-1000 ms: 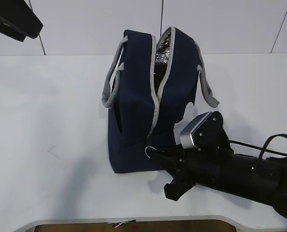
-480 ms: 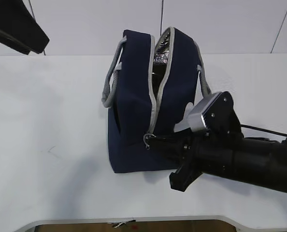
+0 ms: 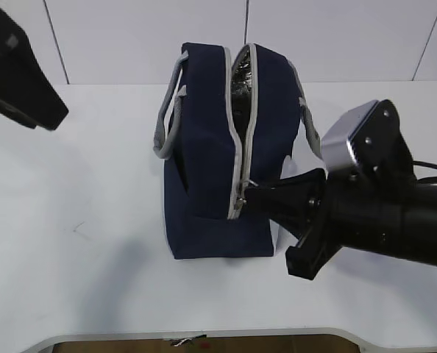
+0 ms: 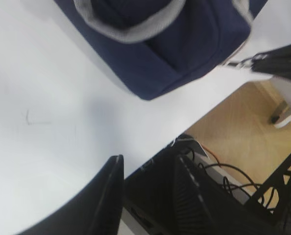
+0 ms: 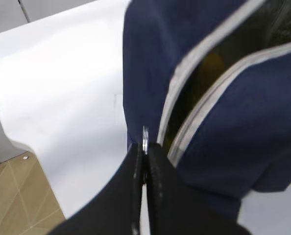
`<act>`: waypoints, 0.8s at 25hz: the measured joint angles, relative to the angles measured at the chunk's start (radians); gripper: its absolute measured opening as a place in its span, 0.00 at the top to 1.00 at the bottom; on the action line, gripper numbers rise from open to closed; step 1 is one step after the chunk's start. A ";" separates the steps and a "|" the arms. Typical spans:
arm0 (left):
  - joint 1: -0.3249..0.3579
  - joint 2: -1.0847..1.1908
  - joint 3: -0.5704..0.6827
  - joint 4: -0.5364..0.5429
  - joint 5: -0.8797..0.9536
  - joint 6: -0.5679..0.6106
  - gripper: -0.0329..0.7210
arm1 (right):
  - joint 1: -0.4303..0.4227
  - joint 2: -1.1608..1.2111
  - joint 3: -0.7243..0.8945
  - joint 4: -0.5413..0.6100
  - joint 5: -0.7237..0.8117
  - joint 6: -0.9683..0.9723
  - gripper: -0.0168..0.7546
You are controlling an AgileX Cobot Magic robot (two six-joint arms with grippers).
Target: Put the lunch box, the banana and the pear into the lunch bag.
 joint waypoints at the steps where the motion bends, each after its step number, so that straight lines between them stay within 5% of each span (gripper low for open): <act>1: 0.000 0.000 0.018 0.002 0.000 -0.001 0.61 | 0.000 -0.016 0.000 -0.002 0.005 0.000 0.96; 13: 0.000 0.000 0.146 0.030 -0.015 0.045 0.60 | 0.000 -0.071 -0.161 -0.065 0.081 0.092 0.96; 20: 0.000 0.000 0.267 0.032 -0.192 0.117 0.45 | 0.000 -0.019 -0.258 -0.146 0.102 0.251 0.96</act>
